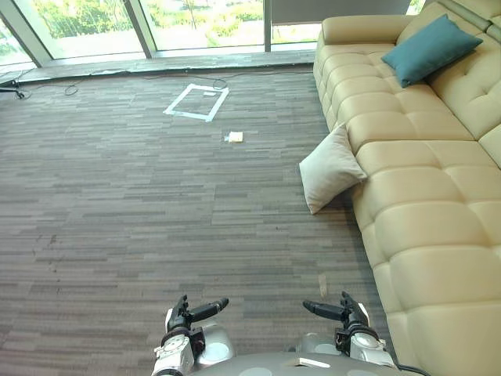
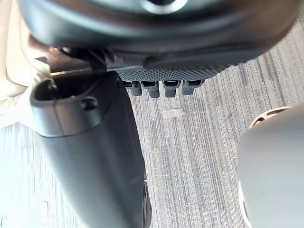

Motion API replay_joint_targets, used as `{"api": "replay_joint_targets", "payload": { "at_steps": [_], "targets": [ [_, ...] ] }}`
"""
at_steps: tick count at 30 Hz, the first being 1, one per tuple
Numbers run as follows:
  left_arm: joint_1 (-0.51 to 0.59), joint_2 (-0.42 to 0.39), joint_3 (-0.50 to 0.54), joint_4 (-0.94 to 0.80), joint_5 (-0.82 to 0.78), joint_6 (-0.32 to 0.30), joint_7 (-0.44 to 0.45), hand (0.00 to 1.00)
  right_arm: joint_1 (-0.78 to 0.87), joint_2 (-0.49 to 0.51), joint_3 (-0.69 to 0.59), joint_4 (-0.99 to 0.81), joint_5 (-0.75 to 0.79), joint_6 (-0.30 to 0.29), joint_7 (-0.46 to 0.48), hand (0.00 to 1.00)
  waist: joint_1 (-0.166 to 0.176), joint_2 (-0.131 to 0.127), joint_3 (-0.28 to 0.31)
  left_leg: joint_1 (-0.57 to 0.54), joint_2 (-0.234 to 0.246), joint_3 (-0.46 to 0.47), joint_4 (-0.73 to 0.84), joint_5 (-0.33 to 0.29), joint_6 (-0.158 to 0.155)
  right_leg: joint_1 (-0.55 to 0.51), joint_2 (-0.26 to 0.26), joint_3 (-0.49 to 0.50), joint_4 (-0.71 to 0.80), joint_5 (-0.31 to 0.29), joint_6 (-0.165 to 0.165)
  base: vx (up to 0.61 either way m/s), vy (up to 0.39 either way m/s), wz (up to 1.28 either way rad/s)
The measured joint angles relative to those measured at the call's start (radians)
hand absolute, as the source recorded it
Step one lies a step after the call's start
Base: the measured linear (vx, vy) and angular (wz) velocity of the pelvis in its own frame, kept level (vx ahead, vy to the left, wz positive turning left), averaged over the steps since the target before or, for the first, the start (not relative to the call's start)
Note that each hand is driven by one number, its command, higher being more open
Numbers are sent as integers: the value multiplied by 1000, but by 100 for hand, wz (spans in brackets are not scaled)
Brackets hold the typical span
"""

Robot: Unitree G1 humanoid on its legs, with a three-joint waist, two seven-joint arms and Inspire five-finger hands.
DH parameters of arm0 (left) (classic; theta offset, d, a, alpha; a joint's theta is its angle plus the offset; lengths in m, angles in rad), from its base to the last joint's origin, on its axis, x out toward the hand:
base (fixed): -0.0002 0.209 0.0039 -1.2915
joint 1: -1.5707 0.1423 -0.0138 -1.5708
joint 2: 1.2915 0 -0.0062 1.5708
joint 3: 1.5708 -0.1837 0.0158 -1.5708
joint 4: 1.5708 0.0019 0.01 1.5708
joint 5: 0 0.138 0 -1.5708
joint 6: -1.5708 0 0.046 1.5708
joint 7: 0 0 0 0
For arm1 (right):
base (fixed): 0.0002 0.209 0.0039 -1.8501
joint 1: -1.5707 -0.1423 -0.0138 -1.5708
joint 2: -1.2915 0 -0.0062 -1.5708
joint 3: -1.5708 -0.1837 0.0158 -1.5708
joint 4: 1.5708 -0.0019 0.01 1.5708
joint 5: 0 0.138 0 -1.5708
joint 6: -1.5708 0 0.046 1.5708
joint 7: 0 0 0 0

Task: Pick up cushions and gather them together orderly.

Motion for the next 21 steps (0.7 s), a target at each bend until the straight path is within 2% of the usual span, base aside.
{"api": "replay_joint_targets", "payload": {
  "at_steps": [1,2,4,5,6,7,8,9,10,11,12,13,14,16,18,19,20,21],
  "targets": [
    [-1,2,5,-1,0,0,1,100,2,2,-4,3,3,3,-1,100,2,-5,3,-7,-19,17,-88,4,5,24,-15,5,-6,-4,13,604,248,-59],
    [-1,5,3,0,0,-1,5,100,10,9,-25,3,2,2,-8,100,4,-10,3,-7,-70,34,-295,59,27,71,-38,27,-33,-14,45,626,281,-54],
    [2,4,-7,9,1,-2,7,100,16,3,-26,4,1,0,-10,100,6,2,-7,-3,-99,29,-446,147,41,102,-40,49,-45,-36,83,389,196,-44],
    [1,5,-12,16,-10,-2,6,100,16,-2,-26,16,0,0,-12,100,13,7,-13,-3,-111,0,-457,260,92,113,-39,69,-45,-48,102,558,271,-25],
    [-20,32,-36,41,-7,1,6,100,13,26,-34,37,0,5,-16,100,8,-45,-37,-3,-150,15,-426,197,104,110,-91,88,-24,-34,125,667,333,-15],
    [-23,43,-43,46,0,1,2,100,25,45,-39,31,0,3,-17,100,8,-73,-54,-4,-173,21,-389,144,116,69,-124,113,73,-17,131,665,337,1],
    [-23,49,-45,50,2,1,1,100,27,48,-39,32,0,1,-17,100,8,-79,-58,1,-176,26,-375,124,116,52,-135,122,124,-12,139,578,322,-1],
    [-28,62,-66,72,3,3,5,100,25,50,-36,34,0,0,-15,100,5,-93,-65,33,-198,33,-335,51,120,-20,-173,154,336,50,170,697,364,-4],
    [-31,70,-77,83,5,12,7,100,17,46,-34,40,-1,-2,-15,100,1,-86,-58,83,-211,42,-334,11,122,-86,-200,181,520,118,198,569,278,-7],
    [-31,70,-80,92,4,14,9,100,12,44,-35,43,0,-2,-14,100,0,-83,-56,111,-214,43,-334,-10,123,-114,-212,182,598,124,203,545,229,-16],
    [-30,66,-85,112,4,23,18,100,5,32,-34,39,0,-10,-11,100,-7,-68,-47,208,-219,48,-355,-56,121,-182,-240,131,753,93,155,421,160,-22],
    [-21,68,-103,116,2,23,21,100,4,22,-28,32,-1,-20,-10,100,-7,-55,-45,284,-224,58,-399,-67,115,-232,-247,87,790,61,114,508,166,-22],
    [-15,76,-128,116,3,22,20,100,2,16,-16,32,-1,-26,-10,100,-9,-49,-45,337,-228,65,-447,-63,107,-277,-247,42,774,33,87,393,108,-11],
    [-8,85,-159,116,3,20,19,100,-12,7,-2,33,-2,-31,-9,100,-13,-44,-45,397,-231,72,-507,-57,98,-349,-241,-36,709,9,63,444,64,-2],
    [-15,86,-165,124,2,22,17,100,-36,-4,4,41,-2,-29,-2,100,-20,-43,-43,474,-222,87,-578,-55,93,-459,-199,-130,527,0,54,712,-37,1],
    [-17,89,-176,139,2,23,17,100,-48,-9,4,41,-1,-30,2,100,-29,-38,-40,517,-212,88,-612,-54,92,-504,-150,-162,376,26,50,701,-109,14],
    [-9,98,-193,149,2,24,14,100,-51,-11,6,42,-3,-29,3,100,-38,-45,-41,551,-222,84,-633,-55,62,-503,-104,-171,216,122,33,467,-82,19],
    [-7,103,-196,150,3,24,11,100,-47,-10,4,46,-1,-28,4,100,-43,-52,-42,567,-225,77,-636,-57,49,-500,-93,-155,191,221,-17,620,-164,20]
  ]
}}
